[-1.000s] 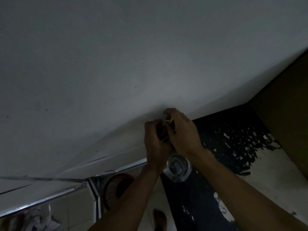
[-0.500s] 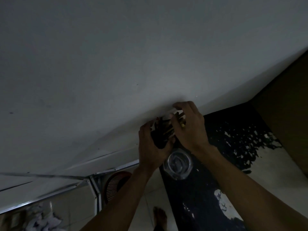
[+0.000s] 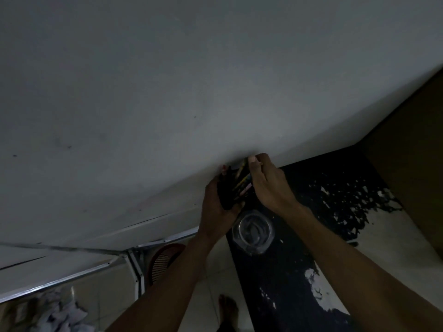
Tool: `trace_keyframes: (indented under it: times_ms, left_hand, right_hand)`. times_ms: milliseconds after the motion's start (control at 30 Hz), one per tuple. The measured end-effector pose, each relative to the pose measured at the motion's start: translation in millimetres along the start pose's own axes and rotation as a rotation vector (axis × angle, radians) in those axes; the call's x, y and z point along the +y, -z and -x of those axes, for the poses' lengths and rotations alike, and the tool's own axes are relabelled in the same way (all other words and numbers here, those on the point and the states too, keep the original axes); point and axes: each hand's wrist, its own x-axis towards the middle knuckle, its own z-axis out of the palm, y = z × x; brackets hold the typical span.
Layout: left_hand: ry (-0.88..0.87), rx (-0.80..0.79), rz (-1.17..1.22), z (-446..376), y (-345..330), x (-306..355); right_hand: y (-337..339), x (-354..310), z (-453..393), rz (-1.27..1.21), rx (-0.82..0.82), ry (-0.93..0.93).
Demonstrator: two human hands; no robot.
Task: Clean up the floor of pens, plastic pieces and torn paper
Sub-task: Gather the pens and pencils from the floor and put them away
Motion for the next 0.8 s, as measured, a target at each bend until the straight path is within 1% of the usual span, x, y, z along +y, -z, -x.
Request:
trace_keyframes:
  times_ms: [67, 100, 133, 200, 267, 300, 400, 467, 533, 667, 800]
  left_hand:
    - [0.012, 0.012, -0.019, -1, 0, 0]
    - [0.021, 0.021, -0.021, -2, -1, 0]
    - [0.029, 0.026, -0.022, -2, -1, 1]
    - [0.037, 0.037, -0.037, -4, -2, 1]
    - [0.040, 0.047, -0.058, -4, -3, 1]
    - [0.040, 0.048, -0.062, -5, -3, 0]
    - [0.062, 0.049, -0.045, -7, -4, 2]
    - [0.072, 0.033, -0.048, -7, -2, 7]
    - [0.070, 0.018, -0.062, -8, -2, 6]
    - [0.071, 0.014, -0.109, -7, 2, 6]
    - [0.096, -0.043, -0.130, -5, 10, 6]
  right_hand:
    - [4, -2, -5, 0.001, -0.049, -0.046]
    - [5, -4, -6, -0.009, -0.046, -0.075]
    - [6, -6, -6, -0.022, -0.007, -0.095]
    - [7, -11, -4, 0.017, 0.145, -0.100]
    - [5, -20, -1, 0.205, 0.247, -0.090]
    - [2, -23, 0, 0.323, 0.251, -0.096]
    - [-12, -27, 3, 0.641, 0.139, -0.160]
    - [-18, -25, 5, 0.726, 0.102, -0.182]
    - [-17, -23, 5, 0.740, 0.092, -0.182]
    - [-10, -24, 1, 0.688, 0.055, -0.191]
    - [-5, -28, 7, 0.659, 0.126, -0.161]
